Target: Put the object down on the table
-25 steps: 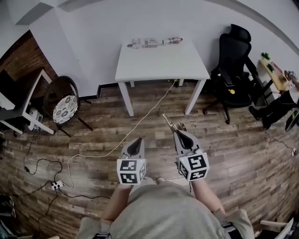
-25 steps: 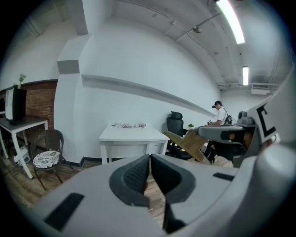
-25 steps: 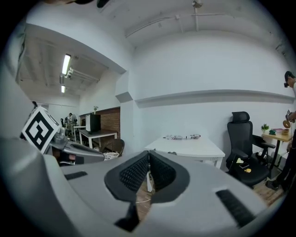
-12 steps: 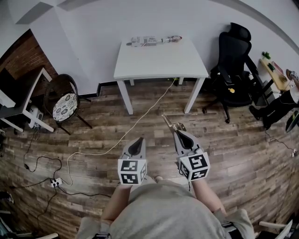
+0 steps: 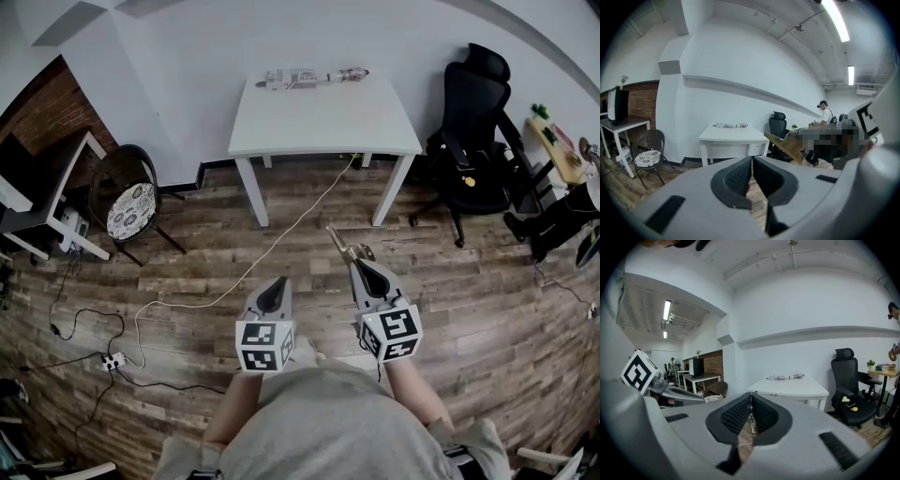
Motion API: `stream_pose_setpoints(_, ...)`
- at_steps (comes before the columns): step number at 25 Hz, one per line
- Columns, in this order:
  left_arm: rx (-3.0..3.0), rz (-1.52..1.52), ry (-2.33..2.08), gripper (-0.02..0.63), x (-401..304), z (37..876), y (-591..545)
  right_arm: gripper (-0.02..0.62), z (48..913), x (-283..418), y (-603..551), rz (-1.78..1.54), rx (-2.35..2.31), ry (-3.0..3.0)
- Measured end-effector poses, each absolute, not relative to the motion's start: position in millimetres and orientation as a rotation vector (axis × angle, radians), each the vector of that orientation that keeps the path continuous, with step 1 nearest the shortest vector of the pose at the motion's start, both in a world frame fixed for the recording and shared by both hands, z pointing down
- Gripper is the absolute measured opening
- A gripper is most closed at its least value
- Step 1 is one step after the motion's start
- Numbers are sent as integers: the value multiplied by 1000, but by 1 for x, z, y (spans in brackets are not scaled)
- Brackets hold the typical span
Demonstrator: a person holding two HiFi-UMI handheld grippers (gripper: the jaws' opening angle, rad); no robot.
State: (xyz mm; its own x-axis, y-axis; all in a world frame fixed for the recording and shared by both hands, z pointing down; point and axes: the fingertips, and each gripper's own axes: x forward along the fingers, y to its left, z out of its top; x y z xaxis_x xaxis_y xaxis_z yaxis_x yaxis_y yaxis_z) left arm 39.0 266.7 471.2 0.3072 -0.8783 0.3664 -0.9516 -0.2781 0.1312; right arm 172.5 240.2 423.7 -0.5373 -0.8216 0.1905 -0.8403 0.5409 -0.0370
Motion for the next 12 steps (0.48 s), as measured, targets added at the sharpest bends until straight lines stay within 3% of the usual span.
stream_pose_setpoints(12,2258,309,-1644,15,41,474,221,10,429,179,196,198,1448,-2614)
